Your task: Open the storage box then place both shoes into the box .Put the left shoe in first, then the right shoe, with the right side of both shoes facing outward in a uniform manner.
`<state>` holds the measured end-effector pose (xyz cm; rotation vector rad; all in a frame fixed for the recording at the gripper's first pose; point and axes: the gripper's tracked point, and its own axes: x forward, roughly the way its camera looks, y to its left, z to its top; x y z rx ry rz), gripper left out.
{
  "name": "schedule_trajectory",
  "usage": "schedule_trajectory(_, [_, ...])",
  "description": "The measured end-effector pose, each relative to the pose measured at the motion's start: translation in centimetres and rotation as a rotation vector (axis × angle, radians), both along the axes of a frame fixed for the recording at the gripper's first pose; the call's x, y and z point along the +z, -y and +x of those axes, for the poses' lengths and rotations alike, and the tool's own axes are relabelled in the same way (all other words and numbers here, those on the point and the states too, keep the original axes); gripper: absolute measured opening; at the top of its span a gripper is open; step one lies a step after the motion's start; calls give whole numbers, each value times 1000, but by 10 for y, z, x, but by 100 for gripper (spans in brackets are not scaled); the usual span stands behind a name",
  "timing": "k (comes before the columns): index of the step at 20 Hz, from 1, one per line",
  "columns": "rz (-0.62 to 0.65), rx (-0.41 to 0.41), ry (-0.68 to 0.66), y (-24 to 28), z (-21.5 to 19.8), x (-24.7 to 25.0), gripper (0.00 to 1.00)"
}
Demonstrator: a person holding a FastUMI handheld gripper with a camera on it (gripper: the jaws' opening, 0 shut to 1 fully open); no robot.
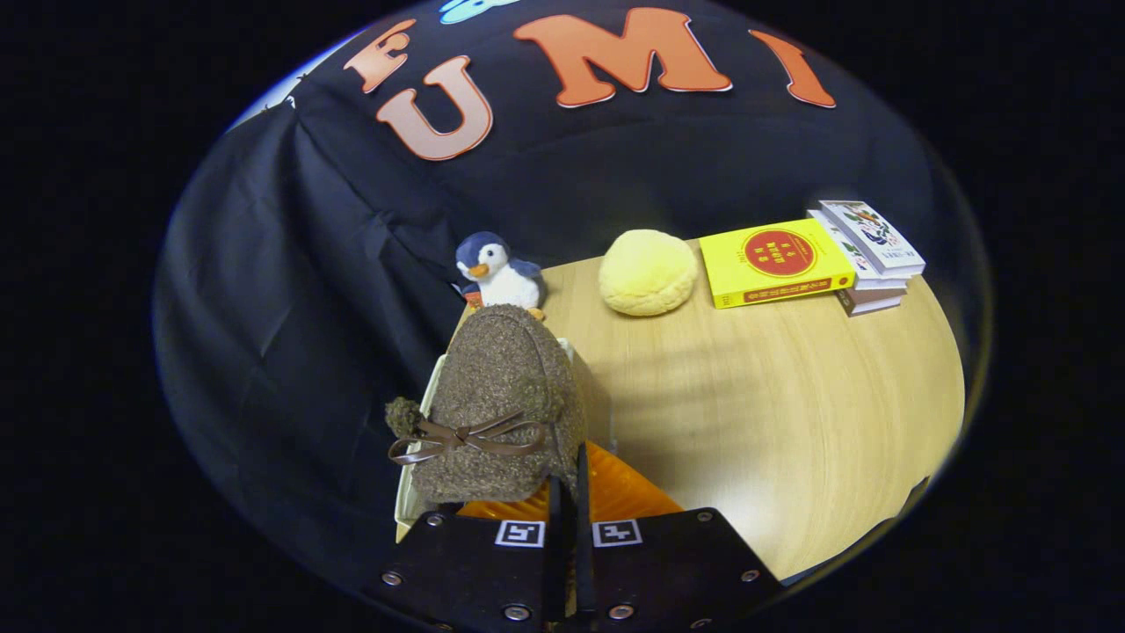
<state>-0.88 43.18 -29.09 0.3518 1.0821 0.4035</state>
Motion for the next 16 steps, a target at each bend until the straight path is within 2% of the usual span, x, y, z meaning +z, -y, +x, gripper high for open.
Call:
schedule_trajectory(6, [6,28,-25,-48,1,-16,5])
schedule_trajectory(13, [-44,35,-77,-70,-10,-54,6])
schedule_trajectory(15, [-59,50,-78,-72,-13,-58,9])
schedule_trajectory(16, [-50,52,-90,-74,-15,-58,13])
